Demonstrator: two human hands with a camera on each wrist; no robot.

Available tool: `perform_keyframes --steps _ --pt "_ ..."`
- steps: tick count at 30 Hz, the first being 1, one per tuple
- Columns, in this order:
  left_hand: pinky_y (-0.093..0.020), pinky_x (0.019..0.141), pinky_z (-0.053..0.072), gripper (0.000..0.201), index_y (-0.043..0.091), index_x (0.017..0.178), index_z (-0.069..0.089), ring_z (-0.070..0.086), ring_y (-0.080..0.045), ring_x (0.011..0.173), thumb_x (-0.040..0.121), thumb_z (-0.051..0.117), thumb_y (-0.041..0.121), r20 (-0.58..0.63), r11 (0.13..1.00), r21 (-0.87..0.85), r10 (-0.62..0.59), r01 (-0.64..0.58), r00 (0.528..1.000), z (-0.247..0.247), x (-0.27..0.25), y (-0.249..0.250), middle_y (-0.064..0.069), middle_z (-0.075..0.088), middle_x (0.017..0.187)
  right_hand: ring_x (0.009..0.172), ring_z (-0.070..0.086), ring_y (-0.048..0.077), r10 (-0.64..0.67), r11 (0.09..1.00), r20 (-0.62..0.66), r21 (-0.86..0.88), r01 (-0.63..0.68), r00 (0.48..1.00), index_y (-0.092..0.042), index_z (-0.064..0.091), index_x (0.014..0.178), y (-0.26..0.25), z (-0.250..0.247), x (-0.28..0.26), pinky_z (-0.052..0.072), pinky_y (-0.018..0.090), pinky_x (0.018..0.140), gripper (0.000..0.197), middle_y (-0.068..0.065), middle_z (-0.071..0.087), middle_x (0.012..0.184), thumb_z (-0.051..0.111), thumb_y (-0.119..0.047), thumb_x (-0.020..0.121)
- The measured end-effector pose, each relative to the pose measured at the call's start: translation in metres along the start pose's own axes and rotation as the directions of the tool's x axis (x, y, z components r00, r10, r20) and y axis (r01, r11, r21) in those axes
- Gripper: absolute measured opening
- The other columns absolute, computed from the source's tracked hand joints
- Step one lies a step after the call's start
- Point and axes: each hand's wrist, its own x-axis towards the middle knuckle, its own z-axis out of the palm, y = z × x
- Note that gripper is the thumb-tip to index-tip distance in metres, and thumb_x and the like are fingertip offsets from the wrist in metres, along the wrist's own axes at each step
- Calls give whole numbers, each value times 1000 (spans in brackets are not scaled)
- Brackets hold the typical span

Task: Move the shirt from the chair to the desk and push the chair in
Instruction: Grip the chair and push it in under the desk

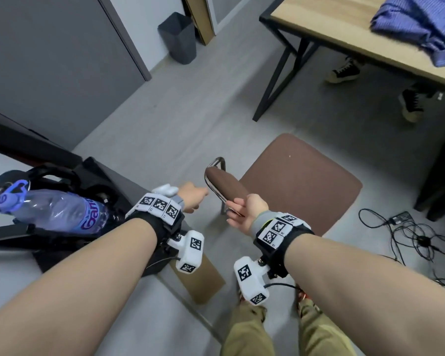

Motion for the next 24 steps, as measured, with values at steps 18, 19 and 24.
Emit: perform_keyframes --steps 18,19,24 --pt "-38 90 55 64 13 124 58 64 -19 105 72 61 50 160 985 -171 41 -13 986 37 1 53 -2 62 110 84 75 35 -107 963 -207 -265 49 972 -15 60 126 -20 -32 20 39 36 72 47 -2 81 100 39 -35 89" --pt "-39 92 56 61 14 122 59 64 -19 109 72 62 49 165 986 -164 54 -27 985 39 0 60 -2 63 113 84 75 35 -125 960 -210 -273 65 970 -14 61 125 -27 -37 21 39 35 70 47 -2 81 97 40 -34 89" --pt "-40 97 54 27 18 105 61 64 -21 114 88 62 39 173 985 -137 131 -108 976 55 -8 95 -3 60 108 65 70 32 -231 946 -250 -282 158 940 -15 62 115 -65 -66 21 34 32 60 40 -4 73 71 39 -36 90"
